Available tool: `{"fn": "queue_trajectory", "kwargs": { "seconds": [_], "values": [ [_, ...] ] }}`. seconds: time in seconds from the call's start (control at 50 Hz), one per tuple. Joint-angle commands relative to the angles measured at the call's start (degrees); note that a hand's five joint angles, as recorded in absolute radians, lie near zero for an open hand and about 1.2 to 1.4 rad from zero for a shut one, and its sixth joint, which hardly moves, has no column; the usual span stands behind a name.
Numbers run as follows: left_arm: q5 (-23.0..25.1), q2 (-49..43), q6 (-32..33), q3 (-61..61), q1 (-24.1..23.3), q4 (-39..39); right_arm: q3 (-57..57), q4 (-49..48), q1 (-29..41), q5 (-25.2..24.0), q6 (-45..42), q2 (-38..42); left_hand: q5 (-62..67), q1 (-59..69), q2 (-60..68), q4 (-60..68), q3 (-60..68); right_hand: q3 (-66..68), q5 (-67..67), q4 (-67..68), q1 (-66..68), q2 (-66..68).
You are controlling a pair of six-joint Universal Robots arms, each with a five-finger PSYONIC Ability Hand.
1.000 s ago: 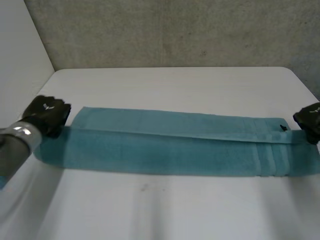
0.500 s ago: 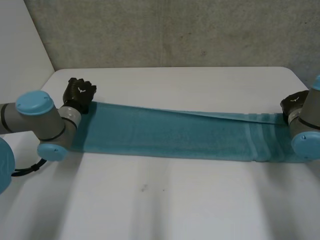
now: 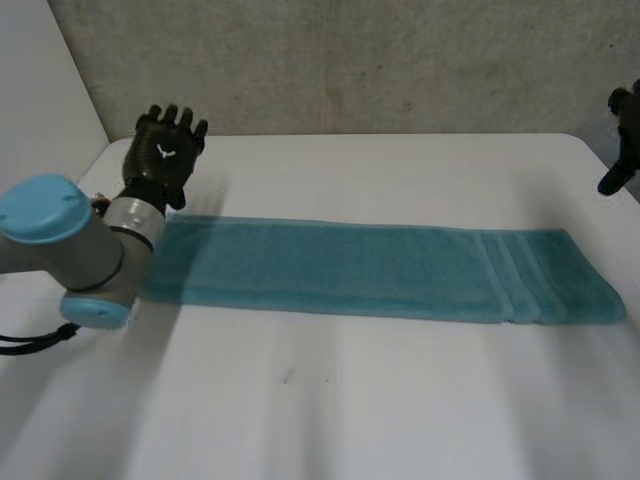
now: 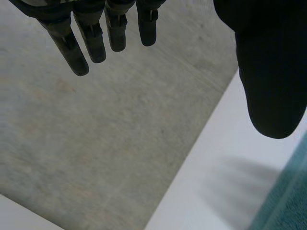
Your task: Fold the laundry
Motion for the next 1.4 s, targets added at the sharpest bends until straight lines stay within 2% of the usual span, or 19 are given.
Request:
{"fn": "queue_trajectory", "kwargs": {
  "seconds": [0.02,0.16,0.18,0.22,0.28,0.32,0.44,0.8,0.88,1.1,1.14,1.16,1.18,1.2,1.36,1.4],
  "values": [
    [-0.25,11.69,-2.22,-10.96,0.29,-0.57,11.08,1.92,-5.96,-11.43,-2.03,-7.76,-2.71,-1.32,-1.85,-1.83,-2.46,-2.42,-3.80,-3.41,-2.05,-2.79],
    [-0.25,18.48,-10.23,-18.54,0.29,-1.45,21.11,2.72,-15.90,-22.16,-6.77,-8.21,-2.71,-1.32,-1.85,-1.83,-2.46,6.40,5.02,5.40,6.76,6.03],
    [-0.25,19.79,-13.10,-19.67,0.55,-2.41,21.13,2.72,-15.91,-22.18,-6.78,-8.21,-2.71,-1.32,-1.85,-1.83,-2.46,6.41,5.03,5.42,6.78,6.04],
    [-0.25,21.20,-18.90,-20.91,0.82,-5.65,23.05,2.55,-17.31,-25.51,-8.18,-6.72,-2.71,-1.32,-1.85,-1.83,-2.46,10.76,9.38,9.77,11.13,10.40],
    [-0.25,21.29,-21.39,-21.09,0.82,-7.78,24.02,2.11,-17.84,-27.35,-9.41,-2.69,-2.71,-1.32,-1.85,-1.83,-2.46,12.96,11.58,11.97,13.33,12.60],
    [-0.25,21.29,-24.72,-21.09,1.08,-12.06,24.11,2.11,-18.45,-27.89,-9.94,-1.36,-2.71,-1.32,-1.85,-1.83,-2.46,13.97,12.59,12.98,14.34,13.60],
    [-0.33,21.29,-26.22,-21.18,1.26,-15.07,24.29,-0.96,-19.78,-28.94,-10.65,1.63,-2.71,-1.32,-1.85,-1.83,-2.46,22.38,21.00,21.38,22.74,22.01],
    [-0.16,21.20,-26.40,-22.32,1.87,-14.20,22.89,-3.43,-20.13,-29.48,-10.82,7.96,-2.71,-1.32,-1.85,-1.83,-2.46,25.42,24.04,24.42,25.78,25.05],
    [-0.16,21.12,-26.40,-22.32,1.78,-14.02,22.18,-3.61,-20.13,-29.48,-11.00,8.67,-2.71,-1.32,-1.85,-1.83,-2.46,29.46,28.08,28.46,29.82,29.09],
    [-0.16,21.03,-26.40,-22.32,1.87,-14.02,21.48,-5.19,-20.13,-29.48,-10.91,9.55,-2.71,-1.32,-1.85,-1.83,-2.46,45.10,43.72,44.11,45.47,44.73],
    [-0.16,21.03,-26.40,-22.32,1.87,-14.02,21.30,-5.19,-20.04,-29.48,-10.91,9.55,-2.71,-1.32,-1.85,-1.83,-2.46,55.46,54.08,54.46,55.82,55.09],
    [-0.16,21.03,-26.40,-22.32,1.87,-14.02,21.30,-5.19,-20.04,-29.48,-10.91,9.55,-2.71,-1.32,-1.85,-1.83,-2.46,55.53,54.15,54.53,55.89,55.16],
    [-0.16,21.03,-26.40,-22.32,1.78,-14.02,20.95,-5.36,-20.13,-29.39,-11.00,9.72,-2.71,-1.32,-1.85,-1.83,-2.46,67.46,66.08,66.47,67.83,67.09],
    [-0.16,21.03,-26.40,-22.32,1.78,-14.02,20.95,-5.36,-20.13,-29.39,-11.00,9.72,-2.71,-1.32,-1.85,-1.83,-2.46,67.58,66.20,66.59,67.95,67.21],
    [-0.16,21.03,-26.40,-22.58,1.78,-14.02,18.75,-6.86,-21.01,-26.40,-10.56,10.25,-2.71,-1.32,-1.85,-1.83,-2.46,67.58,66.20,66.59,67.95,67.21],
    [-0.16,21.20,-26.40,-22.67,1.78,-14.02,16.13,-7.21,-23.54,-22.20,-10.82,10.42,-2.71,-1.32,-1.85,-1.83,-2.46,67.58,66.20,66.59,67.95,67.21]
  ]
}}
